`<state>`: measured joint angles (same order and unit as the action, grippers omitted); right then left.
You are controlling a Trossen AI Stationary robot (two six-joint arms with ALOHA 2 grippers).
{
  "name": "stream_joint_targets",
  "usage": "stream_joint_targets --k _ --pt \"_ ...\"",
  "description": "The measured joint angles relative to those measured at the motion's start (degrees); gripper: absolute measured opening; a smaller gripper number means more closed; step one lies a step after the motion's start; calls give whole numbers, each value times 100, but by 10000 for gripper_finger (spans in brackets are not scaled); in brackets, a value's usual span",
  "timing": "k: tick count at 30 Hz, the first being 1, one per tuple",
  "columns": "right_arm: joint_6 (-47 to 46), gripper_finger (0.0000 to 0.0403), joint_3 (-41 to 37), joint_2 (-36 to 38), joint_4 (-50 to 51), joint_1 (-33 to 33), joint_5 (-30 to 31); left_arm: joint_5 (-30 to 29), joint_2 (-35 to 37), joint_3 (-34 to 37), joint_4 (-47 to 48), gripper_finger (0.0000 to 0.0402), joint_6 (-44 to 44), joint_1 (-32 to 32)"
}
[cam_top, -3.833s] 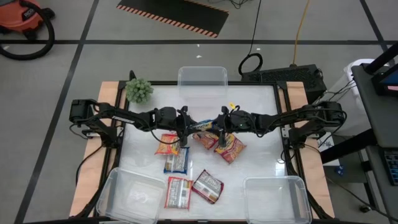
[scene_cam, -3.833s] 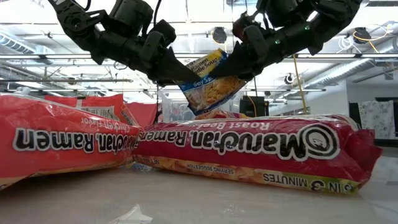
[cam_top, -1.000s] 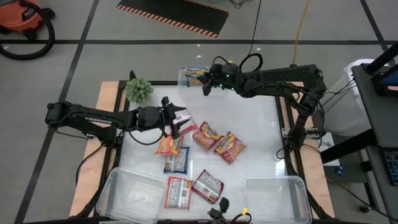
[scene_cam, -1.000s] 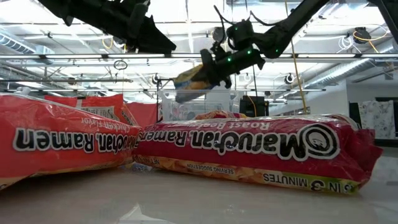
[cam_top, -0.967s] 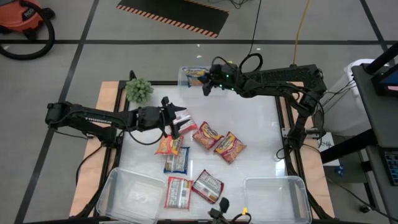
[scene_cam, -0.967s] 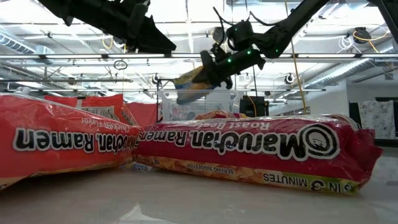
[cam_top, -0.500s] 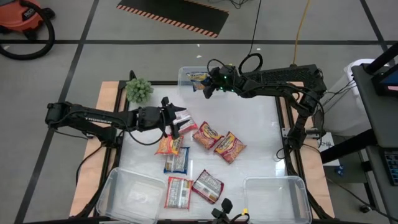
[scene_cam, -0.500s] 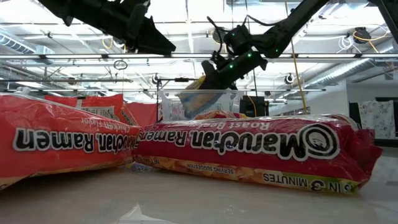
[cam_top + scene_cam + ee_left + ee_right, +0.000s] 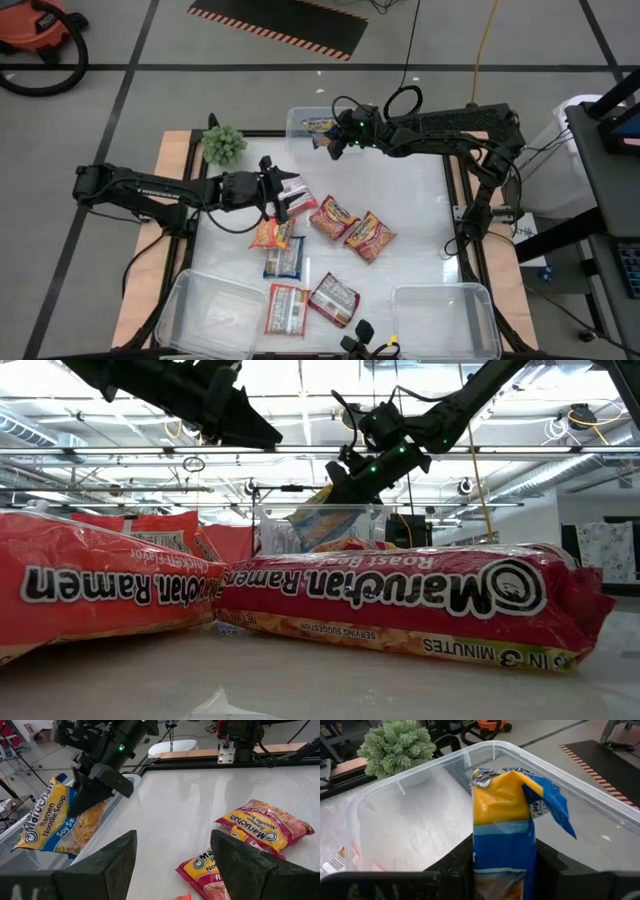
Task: Sort Maruchan noodles
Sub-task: Put the top blue noodle pack into the top transparent bin, then put the top left red noodle pack into the right transparent bin
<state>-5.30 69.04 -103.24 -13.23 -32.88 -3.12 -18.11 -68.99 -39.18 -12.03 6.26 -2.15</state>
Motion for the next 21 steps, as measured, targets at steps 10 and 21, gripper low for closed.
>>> stream_joint_targets --k 10,21 --pt "152 189 0 0 20 120 9 2 0 0 7 257 -13 0" --pt "498 218 -7 256 -26 208 31 2 -2 2 62 257 -13 0"
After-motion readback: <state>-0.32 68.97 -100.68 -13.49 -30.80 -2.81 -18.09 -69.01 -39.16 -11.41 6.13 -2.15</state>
